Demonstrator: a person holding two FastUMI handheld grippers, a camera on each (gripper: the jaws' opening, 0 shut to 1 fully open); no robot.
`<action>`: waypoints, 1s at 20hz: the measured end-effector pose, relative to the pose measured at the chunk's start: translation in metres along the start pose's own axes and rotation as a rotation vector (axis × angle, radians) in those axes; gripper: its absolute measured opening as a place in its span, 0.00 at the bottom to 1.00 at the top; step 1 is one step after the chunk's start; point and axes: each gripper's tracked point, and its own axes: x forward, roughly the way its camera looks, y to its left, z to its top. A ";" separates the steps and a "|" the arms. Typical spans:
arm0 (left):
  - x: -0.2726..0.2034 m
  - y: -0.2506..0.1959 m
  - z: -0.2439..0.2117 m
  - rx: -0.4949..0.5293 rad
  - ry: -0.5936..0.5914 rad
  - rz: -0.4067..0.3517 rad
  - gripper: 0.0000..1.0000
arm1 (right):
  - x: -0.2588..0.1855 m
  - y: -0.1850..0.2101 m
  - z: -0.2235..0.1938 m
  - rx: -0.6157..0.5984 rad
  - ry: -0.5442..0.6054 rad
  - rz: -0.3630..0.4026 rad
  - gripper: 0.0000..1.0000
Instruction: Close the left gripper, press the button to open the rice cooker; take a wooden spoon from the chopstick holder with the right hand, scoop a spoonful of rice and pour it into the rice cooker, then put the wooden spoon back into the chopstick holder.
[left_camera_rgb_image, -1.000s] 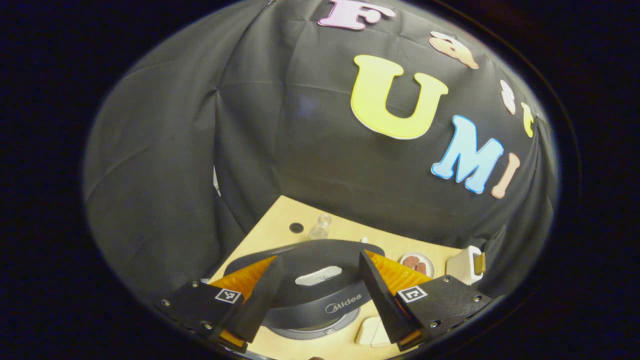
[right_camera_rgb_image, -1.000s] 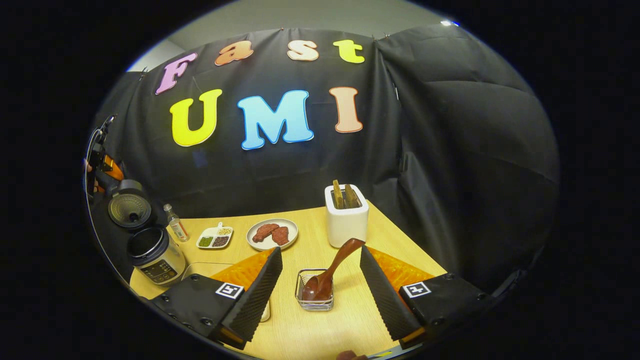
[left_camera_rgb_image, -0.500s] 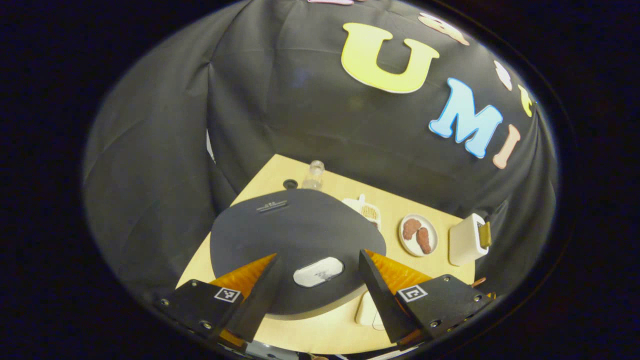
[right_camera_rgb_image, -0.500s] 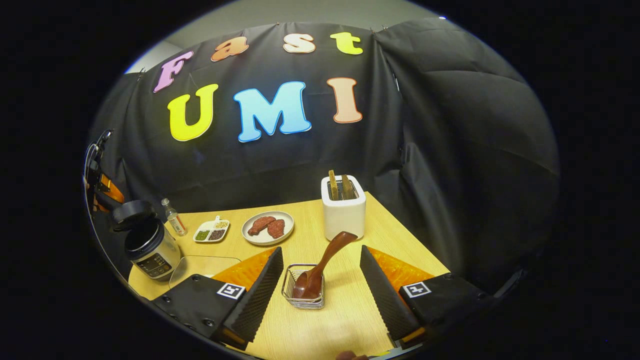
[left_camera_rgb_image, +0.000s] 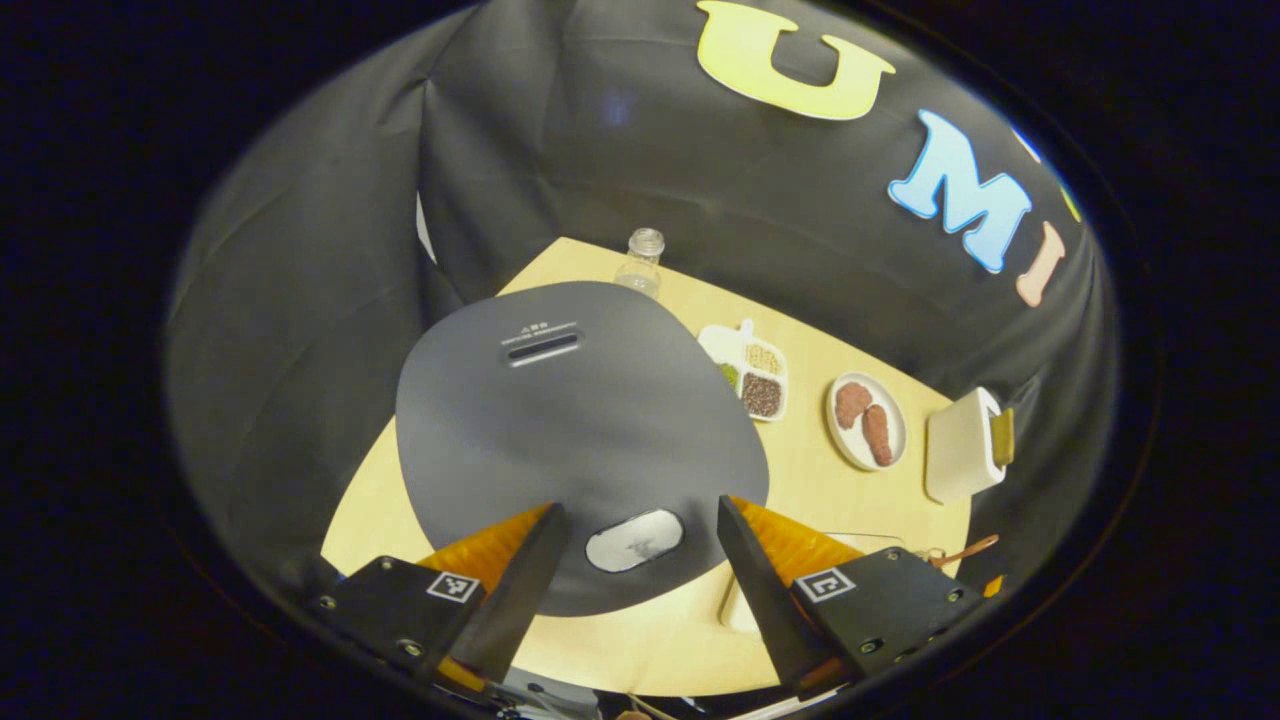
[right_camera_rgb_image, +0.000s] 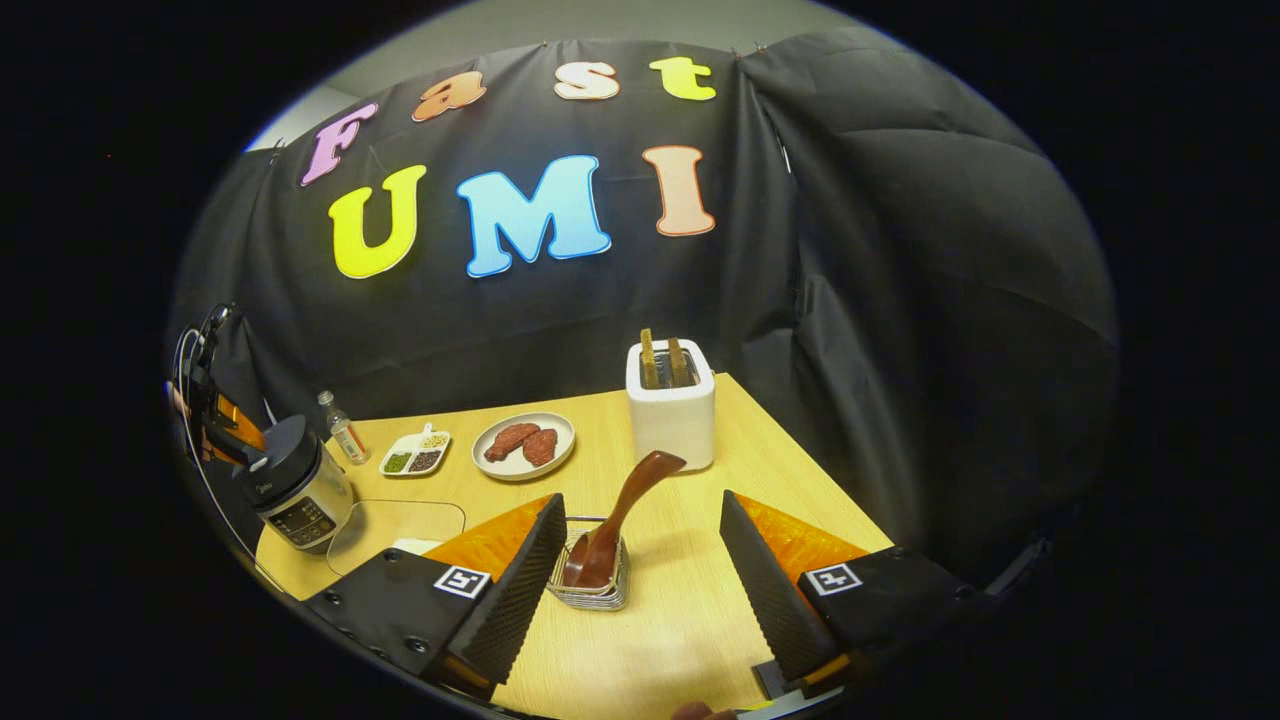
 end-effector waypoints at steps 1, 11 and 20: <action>0.002 0.000 -0.002 0.012 0.006 0.012 0.98 | -0.001 -0.002 -0.001 0.007 0.004 -0.003 0.98; 0.011 -0.001 -0.010 0.087 -0.028 0.128 0.97 | -0.012 -0.014 -0.014 0.028 0.059 0.046 0.98; -0.065 -0.050 -0.031 0.097 -0.224 0.103 0.95 | -0.012 -0.017 -0.008 0.003 0.058 0.120 0.98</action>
